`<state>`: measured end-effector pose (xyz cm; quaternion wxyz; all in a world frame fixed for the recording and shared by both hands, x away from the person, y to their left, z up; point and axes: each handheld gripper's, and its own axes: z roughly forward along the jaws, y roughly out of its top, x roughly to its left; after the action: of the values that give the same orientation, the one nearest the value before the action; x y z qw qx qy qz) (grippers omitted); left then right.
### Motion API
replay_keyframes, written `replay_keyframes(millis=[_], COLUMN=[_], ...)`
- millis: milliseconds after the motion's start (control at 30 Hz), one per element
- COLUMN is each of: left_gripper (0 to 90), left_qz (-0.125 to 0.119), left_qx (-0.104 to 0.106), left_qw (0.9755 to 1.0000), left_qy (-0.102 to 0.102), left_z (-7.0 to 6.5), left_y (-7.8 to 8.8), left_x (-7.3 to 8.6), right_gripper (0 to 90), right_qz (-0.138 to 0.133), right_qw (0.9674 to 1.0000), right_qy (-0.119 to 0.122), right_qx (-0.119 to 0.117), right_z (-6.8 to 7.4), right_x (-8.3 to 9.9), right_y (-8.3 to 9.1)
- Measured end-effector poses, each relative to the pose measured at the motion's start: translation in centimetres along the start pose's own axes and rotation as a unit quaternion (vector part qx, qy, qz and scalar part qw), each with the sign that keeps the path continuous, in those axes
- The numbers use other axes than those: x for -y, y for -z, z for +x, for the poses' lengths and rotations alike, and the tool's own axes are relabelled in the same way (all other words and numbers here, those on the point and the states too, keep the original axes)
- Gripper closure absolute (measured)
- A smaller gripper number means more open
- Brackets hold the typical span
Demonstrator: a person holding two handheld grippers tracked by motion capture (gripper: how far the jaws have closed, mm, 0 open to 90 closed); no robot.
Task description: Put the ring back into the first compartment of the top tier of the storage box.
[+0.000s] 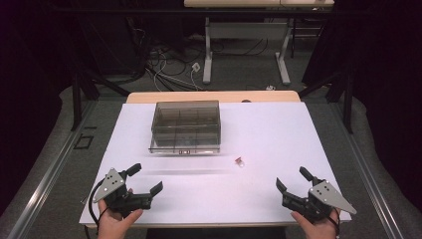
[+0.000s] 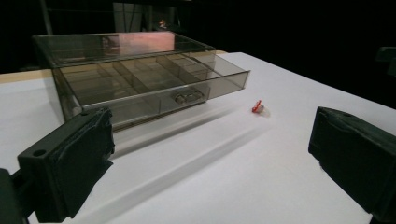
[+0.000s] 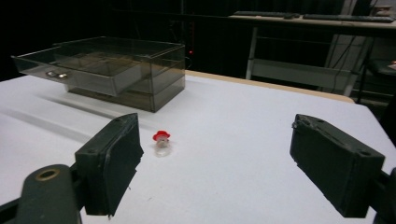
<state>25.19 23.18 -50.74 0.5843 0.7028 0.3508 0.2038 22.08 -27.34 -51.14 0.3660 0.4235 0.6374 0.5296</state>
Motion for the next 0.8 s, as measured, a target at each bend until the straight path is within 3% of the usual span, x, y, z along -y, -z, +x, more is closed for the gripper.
replay_keyframes(millis=[300,800], left_gripper=[0.2,0.9], left_qz=[0.010,0.016], left_qx=[0.025,0.037], left_qw=[0.9995,0.9991], left_qy=[-0.019,-0.016], left_z=[-1.3,-3.4], left_y=[-1.2,-2.9], left_x=[0.1,-0.4], right_gripper=[15.4,15.1], right_qz=[0.015,0.017], right_qw=[0.9996,0.9992], right_qy=[0.000,-0.014], right_qx=[-0.024,-0.033], right_z=[0.2,-0.1], right_x=[0.3,0.4], right_y=[-0.3,0.2])
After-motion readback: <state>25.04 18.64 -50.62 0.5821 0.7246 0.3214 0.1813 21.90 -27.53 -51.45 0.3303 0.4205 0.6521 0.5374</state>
